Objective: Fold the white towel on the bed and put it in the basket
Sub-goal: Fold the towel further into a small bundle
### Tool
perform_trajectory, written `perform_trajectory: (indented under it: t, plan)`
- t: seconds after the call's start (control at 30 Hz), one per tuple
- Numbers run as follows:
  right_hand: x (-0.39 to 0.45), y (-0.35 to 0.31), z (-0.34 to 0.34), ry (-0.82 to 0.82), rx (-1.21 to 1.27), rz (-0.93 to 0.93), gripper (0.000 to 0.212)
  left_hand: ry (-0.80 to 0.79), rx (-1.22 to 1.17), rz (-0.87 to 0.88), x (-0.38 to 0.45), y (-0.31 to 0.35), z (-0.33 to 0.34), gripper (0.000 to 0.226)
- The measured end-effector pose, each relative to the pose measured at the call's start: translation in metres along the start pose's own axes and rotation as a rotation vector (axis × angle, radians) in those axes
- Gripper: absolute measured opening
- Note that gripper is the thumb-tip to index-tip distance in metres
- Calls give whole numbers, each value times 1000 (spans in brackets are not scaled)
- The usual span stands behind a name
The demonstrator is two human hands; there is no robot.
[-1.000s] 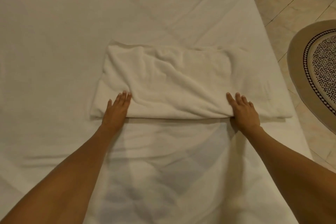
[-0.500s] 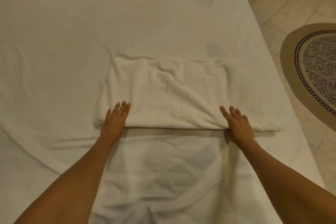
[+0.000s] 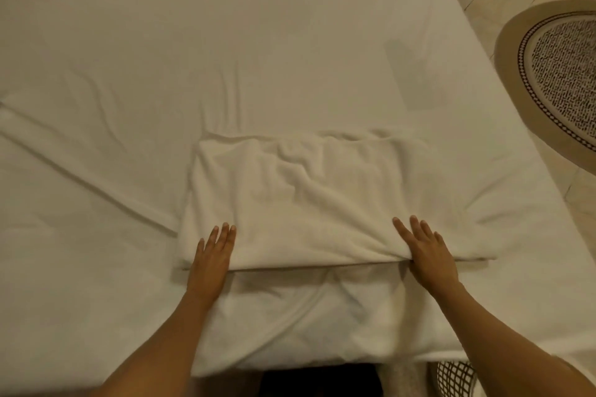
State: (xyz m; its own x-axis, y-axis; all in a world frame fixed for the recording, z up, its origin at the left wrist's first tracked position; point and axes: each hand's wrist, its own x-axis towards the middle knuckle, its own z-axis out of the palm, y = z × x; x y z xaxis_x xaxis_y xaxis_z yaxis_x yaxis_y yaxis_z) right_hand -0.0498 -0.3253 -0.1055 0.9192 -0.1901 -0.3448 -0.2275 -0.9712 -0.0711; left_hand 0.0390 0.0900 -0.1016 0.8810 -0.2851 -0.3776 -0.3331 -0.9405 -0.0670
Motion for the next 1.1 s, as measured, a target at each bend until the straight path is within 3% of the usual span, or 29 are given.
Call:
perform_trajectory:
  t: [0.17, 0.27, 0.4, 0.57, 0.7, 0.8, 1.1]
  plan:
    - [-21, -7, 17, -95, -3, 30, 85, -79, -124, 2, -17, -3, 20, 81]
    - [-18, -4, 21, -209, -21, 36, 88, -290, -123, 32, -8, -5, 22, 75]
    - [-14, -6, 12, -312, -19, 42, 90, -430, -41, 44, 1, 3, 11, 89]
    - [-16, -16, -6, -386, -7, 92, 81, -419, -48, 79, 9, 20, -15, 80]
    - [-22, -25, -18, -264, 98, 217, 73, -221, -52, 169, 26, 43, -40, 66]
    - [-19, -25, -20, -103, 160, 323, 61, -182, -25, 252, 49, 65, -55, 65]
    - [20, 14, -14, 111, 273, 683, 73, -59, 129, 527, 139, 177, -87, 60]
